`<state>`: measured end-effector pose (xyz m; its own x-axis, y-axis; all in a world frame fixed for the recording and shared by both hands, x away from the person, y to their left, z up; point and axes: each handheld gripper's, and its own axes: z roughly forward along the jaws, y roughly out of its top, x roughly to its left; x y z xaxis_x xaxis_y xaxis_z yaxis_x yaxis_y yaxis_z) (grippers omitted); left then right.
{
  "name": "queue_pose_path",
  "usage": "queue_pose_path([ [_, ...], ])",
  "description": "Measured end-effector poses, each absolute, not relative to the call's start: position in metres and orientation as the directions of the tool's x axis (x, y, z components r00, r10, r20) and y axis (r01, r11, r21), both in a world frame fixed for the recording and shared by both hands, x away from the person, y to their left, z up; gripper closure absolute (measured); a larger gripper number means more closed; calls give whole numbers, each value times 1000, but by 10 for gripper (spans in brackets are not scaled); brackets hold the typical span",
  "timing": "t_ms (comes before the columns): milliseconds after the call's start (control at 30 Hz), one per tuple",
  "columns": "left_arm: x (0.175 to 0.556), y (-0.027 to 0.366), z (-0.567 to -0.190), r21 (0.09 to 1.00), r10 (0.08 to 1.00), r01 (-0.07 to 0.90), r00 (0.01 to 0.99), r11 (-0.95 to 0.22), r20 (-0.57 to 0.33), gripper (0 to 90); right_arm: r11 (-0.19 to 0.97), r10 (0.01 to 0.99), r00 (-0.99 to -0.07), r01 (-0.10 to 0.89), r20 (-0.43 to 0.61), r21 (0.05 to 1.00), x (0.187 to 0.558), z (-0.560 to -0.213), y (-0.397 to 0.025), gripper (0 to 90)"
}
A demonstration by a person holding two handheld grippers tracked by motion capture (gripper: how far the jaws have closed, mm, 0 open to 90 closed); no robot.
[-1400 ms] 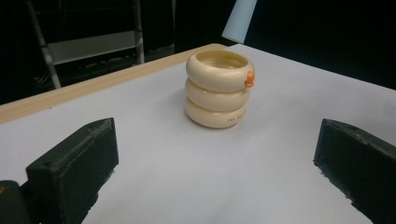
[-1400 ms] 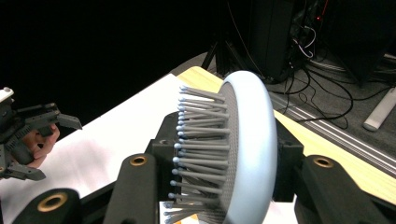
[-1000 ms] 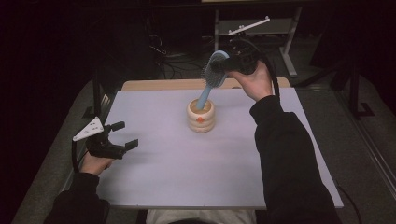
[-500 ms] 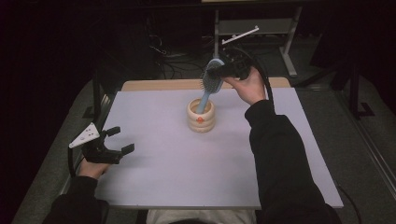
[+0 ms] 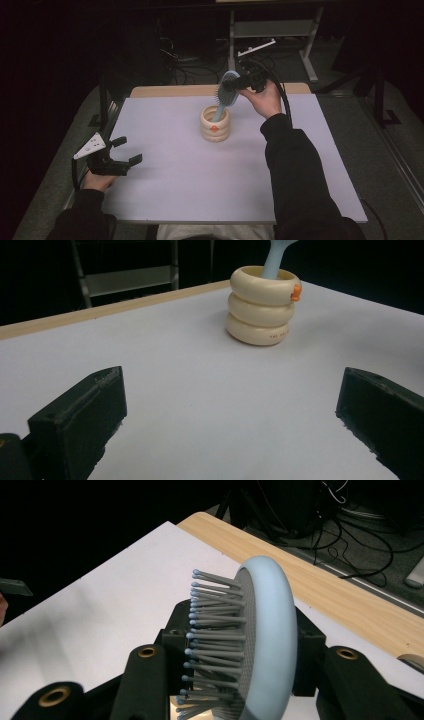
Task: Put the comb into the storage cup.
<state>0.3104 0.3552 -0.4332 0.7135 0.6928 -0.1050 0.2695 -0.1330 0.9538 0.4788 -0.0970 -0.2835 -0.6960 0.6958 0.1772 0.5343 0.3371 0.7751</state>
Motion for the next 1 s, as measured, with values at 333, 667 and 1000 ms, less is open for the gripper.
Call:
queue_pose_path([
  [333,312,355,-435,949,688,286,716,-131,-121,0,339,694,-693,552,194,762,484,-301,-93,543],
  [667,312,353,-435,947,677,288,726,-140,-121,0,316,678,-690,584,252,748,489,-315,-88,536],
  [1000,312,351,-435,946,672,290,730,-145,-121,0,268,694,-653,626,304,732,495,-319,-95,516],
])
